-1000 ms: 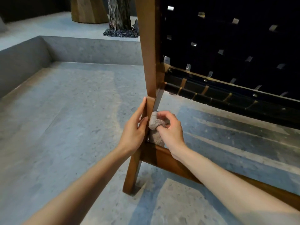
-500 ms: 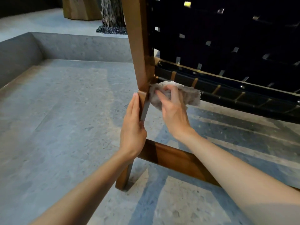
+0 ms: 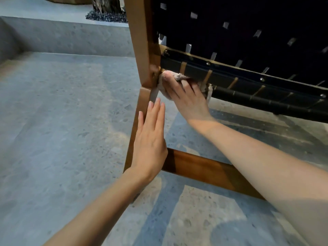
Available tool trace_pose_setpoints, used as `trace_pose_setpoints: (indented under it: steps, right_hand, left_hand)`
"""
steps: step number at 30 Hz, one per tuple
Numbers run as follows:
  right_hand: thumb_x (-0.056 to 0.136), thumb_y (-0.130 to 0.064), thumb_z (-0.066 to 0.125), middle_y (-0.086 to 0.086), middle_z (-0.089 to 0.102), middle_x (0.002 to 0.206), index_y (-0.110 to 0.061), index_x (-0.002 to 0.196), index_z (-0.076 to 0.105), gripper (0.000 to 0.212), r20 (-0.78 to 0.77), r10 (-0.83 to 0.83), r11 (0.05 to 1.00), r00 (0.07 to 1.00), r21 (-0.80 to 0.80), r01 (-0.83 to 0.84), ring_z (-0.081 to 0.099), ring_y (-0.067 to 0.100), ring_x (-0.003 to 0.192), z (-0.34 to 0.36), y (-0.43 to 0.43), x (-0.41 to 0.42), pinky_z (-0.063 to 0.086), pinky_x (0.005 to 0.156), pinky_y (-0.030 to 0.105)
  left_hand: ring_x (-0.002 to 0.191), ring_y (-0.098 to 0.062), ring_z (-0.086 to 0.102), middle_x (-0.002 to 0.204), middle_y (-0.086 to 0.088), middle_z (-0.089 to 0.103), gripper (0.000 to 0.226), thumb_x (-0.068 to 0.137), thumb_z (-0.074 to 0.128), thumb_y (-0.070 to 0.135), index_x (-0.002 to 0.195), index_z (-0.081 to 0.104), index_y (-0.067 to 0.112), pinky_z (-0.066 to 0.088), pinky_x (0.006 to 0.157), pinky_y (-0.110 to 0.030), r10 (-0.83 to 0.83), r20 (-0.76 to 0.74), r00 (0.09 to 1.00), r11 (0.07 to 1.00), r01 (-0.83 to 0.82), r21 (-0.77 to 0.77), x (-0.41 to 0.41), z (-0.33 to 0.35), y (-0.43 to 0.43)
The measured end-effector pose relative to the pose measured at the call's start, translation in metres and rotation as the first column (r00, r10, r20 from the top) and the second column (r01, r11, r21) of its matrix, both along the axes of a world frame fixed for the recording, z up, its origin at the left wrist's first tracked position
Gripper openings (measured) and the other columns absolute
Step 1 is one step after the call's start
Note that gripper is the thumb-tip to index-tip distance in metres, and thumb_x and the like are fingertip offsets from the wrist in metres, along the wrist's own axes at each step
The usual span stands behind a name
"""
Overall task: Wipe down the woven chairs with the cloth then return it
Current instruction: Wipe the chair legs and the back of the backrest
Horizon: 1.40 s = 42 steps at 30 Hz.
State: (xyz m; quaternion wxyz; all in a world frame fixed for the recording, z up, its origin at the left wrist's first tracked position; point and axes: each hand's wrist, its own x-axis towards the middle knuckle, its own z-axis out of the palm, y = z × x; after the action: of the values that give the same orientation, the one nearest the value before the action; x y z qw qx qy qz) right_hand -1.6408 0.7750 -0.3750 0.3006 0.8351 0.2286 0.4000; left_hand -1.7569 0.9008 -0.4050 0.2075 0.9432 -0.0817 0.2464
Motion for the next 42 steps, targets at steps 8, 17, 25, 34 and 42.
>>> trace_pose_setpoints:
  steps: [8, 17, 25, 34, 42]
  right_hand:
    - [0.095, -0.002, 0.038, -0.018, 0.046, 0.143, -0.027, 0.139, 0.049, 0.052, 0.016, -0.014, 0.993, 1.000, -0.115, 0.016, 0.055, 0.012, 0.100, 0.002, -0.067, -0.020, 0.047, 0.090, 0.024]
    - [0.093, 0.000, 0.046, -0.004, 0.018, 0.159, -0.018, 0.149, 0.030, 0.061, -0.045, -0.101, 0.960, 0.994, -0.267, 0.086, 0.046, 0.022, 0.112, 0.005, -0.215, -0.054, 0.043, 0.093, 0.029]
    - [0.094, 0.003, 0.047, -0.008, 0.014, 0.160, -0.018, 0.152, 0.019, 0.068, -0.100, -0.131, 0.943, 0.986, -0.321, 0.092, 0.047, 0.018, 0.112, 0.012, -0.299, -0.066, 0.046, 0.089, 0.026]
    - [0.097, 0.003, 0.029, -0.005, 0.019, 0.159, -0.022, 0.152, 0.023, 0.061, -0.123, -0.390, 0.858, 0.913, -0.407, 0.312, 0.053, 0.026, 0.113, 0.029, -0.376, -0.106, 0.050, 0.085, 0.038]
    - [0.095, 0.001, 0.010, 0.006, 0.029, 0.154, -0.014, 0.153, 0.015, 0.059, -0.376, -0.504, 0.860, 0.777, -0.296, 0.415, 0.041, 0.035, 0.123, 0.039, -0.387, -0.135, 0.038, 0.095, 0.041]
  left_hand:
    - [0.143, -0.012, -0.017, 0.159, -0.004, -0.010, 0.080, 0.091, 0.046, 0.002, 0.151, -0.007, 0.012, -0.019, 0.111, -0.023, -0.211, -0.217, 0.953, 0.971, 0.231, 0.069, -0.013, -0.001, -0.034]
    - [0.141, -0.020, 0.023, 0.156, -0.001, 0.022, 0.060, 0.096, 0.042, 0.016, 0.150, 0.019, 0.026, 0.020, 0.112, -0.034, -0.354, -0.433, 0.829, 0.881, 0.451, 0.142, -0.001, 0.018, -0.132]
    - [0.135, -0.025, 0.034, 0.151, -0.002, 0.031, 0.048, 0.100, 0.038, 0.029, 0.146, 0.030, 0.026, 0.033, 0.106, -0.040, -0.449, -0.571, 0.687, 0.743, 0.642, 0.188, 0.004, 0.027, -0.241]
    - [0.131, -0.025, 0.041, 0.145, -0.002, 0.043, 0.056, 0.096, 0.030, 0.057, 0.142, 0.036, 0.026, 0.037, 0.105, -0.041, -0.380, -0.712, 0.590, 0.786, 0.612, 0.087, -0.011, 0.013, -0.294]
    - [0.127, -0.022, 0.046, 0.140, -0.003, 0.048, 0.053, 0.096, 0.037, 0.052, 0.143, 0.036, 0.026, 0.039, 0.102, -0.034, -0.442, -0.718, 0.537, 0.758, 0.652, 0.022, -0.023, 0.009, -0.278]
